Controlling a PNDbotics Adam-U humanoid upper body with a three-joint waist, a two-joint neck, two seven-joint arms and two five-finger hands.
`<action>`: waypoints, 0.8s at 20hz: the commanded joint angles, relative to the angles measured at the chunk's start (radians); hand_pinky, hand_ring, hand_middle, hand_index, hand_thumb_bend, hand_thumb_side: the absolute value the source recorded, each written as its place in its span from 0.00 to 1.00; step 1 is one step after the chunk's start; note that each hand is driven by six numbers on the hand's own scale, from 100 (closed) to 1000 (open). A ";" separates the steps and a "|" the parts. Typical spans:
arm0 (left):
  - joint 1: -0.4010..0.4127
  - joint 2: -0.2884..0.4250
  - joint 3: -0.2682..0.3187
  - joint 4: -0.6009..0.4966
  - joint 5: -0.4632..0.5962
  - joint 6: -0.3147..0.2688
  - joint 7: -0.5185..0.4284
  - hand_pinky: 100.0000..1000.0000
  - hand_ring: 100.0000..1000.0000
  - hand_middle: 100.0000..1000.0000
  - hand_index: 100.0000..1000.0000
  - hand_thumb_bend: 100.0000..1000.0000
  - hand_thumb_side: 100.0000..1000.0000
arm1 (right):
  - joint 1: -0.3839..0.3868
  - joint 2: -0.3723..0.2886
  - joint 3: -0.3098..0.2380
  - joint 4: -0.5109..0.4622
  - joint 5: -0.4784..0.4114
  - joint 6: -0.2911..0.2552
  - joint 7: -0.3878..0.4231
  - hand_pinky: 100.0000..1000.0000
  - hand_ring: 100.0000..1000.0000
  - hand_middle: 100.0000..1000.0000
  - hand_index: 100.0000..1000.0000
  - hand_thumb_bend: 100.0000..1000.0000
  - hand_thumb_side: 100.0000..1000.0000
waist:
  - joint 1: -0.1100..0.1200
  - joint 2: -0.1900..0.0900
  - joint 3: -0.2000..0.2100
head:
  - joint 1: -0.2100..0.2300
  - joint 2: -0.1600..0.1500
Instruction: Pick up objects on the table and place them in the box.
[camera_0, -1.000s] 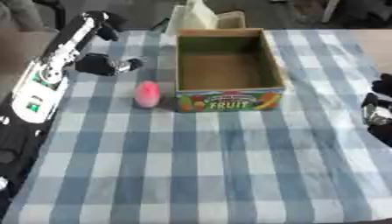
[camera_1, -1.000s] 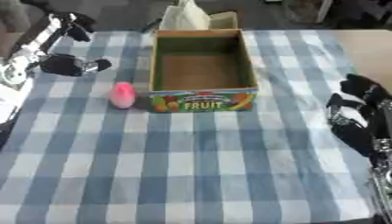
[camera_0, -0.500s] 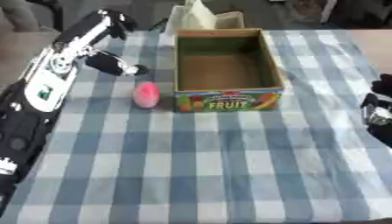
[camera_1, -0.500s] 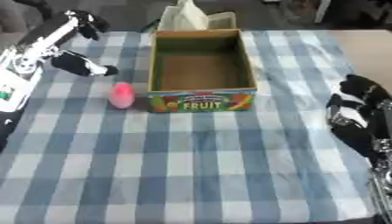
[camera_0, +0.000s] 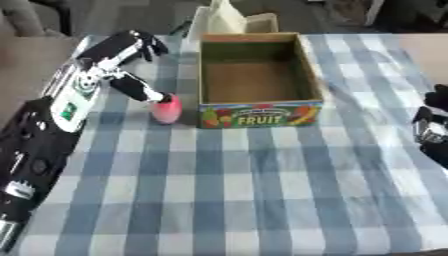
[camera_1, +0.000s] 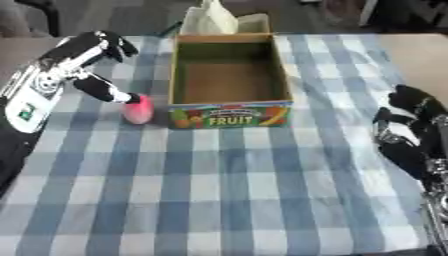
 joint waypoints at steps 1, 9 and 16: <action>-0.022 0.016 -0.004 0.006 -0.013 -0.017 -0.010 0.67 0.61 0.63 0.77 0.70 0.19 | -0.008 -0.013 -0.003 -0.016 -0.004 -0.001 0.001 0.71 0.80 0.70 0.81 0.00 0.00 | 0.001 -0.017 -0.001 | 0.003 -0.008; -0.015 0.016 -0.016 0.035 -0.020 -0.039 -0.043 0.67 0.60 0.62 0.76 0.70 0.20 | -0.008 -0.013 -0.003 -0.016 -0.005 -0.001 0.001 0.71 0.80 0.70 0.81 0.00 0.00 | 0.000 -0.017 0.000 | 0.002 -0.007; -0.014 0.019 -0.021 0.044 -0.037 -0.053 -0.073 0.65 0.57 0.59 0.73 0.69 0.17 | -0.008 -0.013 -0.003 -0.015 -0.005 -0.001 0.001 0.71 0.80 0.70 0.81 0.00 0.00 | 0.000 -0.017 0.001 | 0.002 -0.006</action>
